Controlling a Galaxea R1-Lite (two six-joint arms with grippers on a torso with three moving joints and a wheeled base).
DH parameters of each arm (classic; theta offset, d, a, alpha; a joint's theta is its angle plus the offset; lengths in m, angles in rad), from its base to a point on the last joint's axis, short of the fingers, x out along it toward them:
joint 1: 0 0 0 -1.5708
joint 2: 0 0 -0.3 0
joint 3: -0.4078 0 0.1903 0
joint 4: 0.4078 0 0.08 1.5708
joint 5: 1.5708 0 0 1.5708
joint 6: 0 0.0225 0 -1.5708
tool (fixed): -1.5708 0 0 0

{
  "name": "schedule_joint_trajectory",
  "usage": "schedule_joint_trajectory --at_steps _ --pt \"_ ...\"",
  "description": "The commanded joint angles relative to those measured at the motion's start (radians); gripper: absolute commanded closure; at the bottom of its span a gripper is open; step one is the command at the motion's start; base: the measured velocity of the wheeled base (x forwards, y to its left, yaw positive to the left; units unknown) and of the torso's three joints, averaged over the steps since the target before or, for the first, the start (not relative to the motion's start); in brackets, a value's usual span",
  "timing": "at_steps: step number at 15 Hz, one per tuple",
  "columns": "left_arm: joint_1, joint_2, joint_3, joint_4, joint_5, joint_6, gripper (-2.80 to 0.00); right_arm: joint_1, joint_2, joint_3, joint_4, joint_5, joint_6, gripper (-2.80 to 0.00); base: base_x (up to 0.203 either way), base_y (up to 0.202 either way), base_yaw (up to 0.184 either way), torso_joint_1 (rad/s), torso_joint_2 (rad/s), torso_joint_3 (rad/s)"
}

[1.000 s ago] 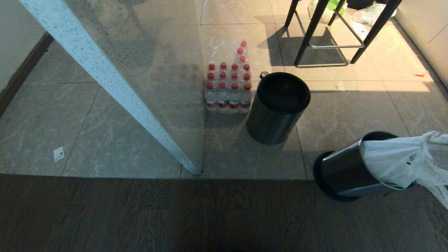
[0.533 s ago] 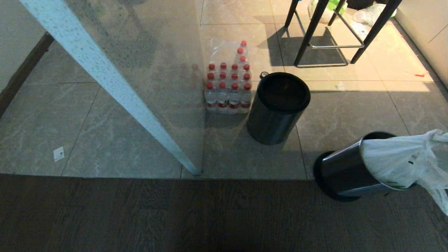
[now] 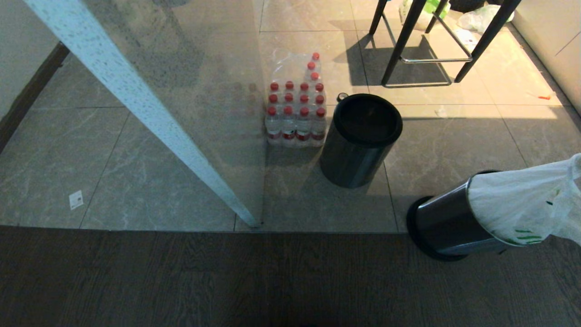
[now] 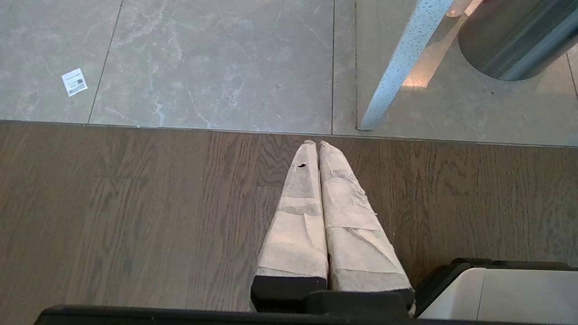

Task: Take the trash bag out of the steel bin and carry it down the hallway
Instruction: Pick up the trash bag

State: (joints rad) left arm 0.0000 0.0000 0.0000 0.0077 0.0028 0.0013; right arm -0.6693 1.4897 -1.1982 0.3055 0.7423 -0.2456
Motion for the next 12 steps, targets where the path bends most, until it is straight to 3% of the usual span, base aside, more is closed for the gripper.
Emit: schedule_joint_trajectory --at_steps 1,12 --pt "0.000 0.000 0.000 0.000 0.000 0.000 0.00 -0.007 -0.096 -0.035 0.062 0.005 -0.002 0.00 0.000 0.000 0.000 0.000 0.00 0.000" --pt "0.000 0.000 0.000 0.000 0.000 0.000 0.00 -0.012 -0.454 -0.066 0.221 -0.007 -0.003 0.00 0.000 0.000 0.000 0.000 0.00 0.000"
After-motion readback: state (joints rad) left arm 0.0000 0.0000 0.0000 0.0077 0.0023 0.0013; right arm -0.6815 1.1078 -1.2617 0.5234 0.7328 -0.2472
